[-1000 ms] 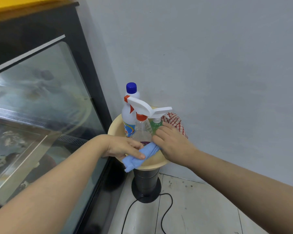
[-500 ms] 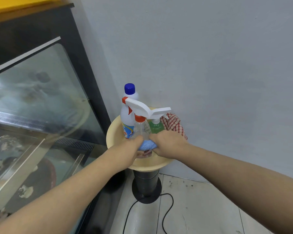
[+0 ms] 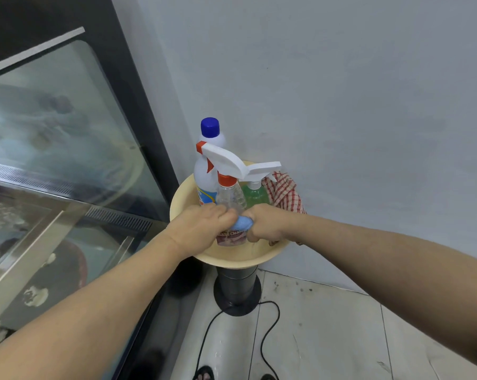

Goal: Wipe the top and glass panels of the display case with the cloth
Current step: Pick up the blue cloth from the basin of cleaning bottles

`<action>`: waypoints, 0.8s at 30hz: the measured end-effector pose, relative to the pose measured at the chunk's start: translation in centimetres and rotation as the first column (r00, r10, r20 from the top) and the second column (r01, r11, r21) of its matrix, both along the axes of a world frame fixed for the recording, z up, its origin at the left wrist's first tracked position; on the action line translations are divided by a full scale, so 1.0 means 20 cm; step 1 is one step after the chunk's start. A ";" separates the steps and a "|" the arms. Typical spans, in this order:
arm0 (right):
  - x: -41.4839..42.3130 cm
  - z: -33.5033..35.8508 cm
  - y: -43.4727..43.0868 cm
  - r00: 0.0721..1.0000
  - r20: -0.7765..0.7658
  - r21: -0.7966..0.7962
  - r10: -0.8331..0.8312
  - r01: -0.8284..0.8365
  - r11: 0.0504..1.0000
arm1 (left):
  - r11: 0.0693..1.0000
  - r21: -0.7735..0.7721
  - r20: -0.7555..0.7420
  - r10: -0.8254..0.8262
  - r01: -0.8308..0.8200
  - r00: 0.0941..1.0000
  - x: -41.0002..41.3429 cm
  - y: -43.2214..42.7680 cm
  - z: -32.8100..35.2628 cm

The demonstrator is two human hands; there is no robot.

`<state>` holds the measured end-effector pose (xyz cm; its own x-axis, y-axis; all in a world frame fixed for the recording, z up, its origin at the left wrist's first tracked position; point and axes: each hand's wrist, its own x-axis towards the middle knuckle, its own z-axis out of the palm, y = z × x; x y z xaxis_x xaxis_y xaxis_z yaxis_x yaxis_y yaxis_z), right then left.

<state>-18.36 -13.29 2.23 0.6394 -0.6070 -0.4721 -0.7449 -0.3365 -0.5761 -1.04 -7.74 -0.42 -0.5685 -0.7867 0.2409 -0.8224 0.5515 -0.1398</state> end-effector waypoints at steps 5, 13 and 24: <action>-0.01 0.04 0.02 1.000 0.000 0.006 0.020 -0.020 1.000 | 0.998 0.063 -0.019 0.005 -0.004 1.000 0.00 0.03 0.03; -0.14 0.12 0.22 0.957 0.291 -0.359 0.006 0.103 0.928 | 0.850 0.511 -0.560 0.440 -0.126 0.702 0.01 0.23 0.35; 0.06 0.52 0.81 0.524 0.826 0.166 -0.207 0.125 0.978 | 0.922 0.385 -0.919 0.387 0.033 -0.077 -0.01 0.84 0.83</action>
<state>-17.13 2.84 12.64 0.6569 -0.7338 0.1734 0.0530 -0.1844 -0.9814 -1.22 9.00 16.18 0.2575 -0.9456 0.1989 -0.0575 0.1905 0.9800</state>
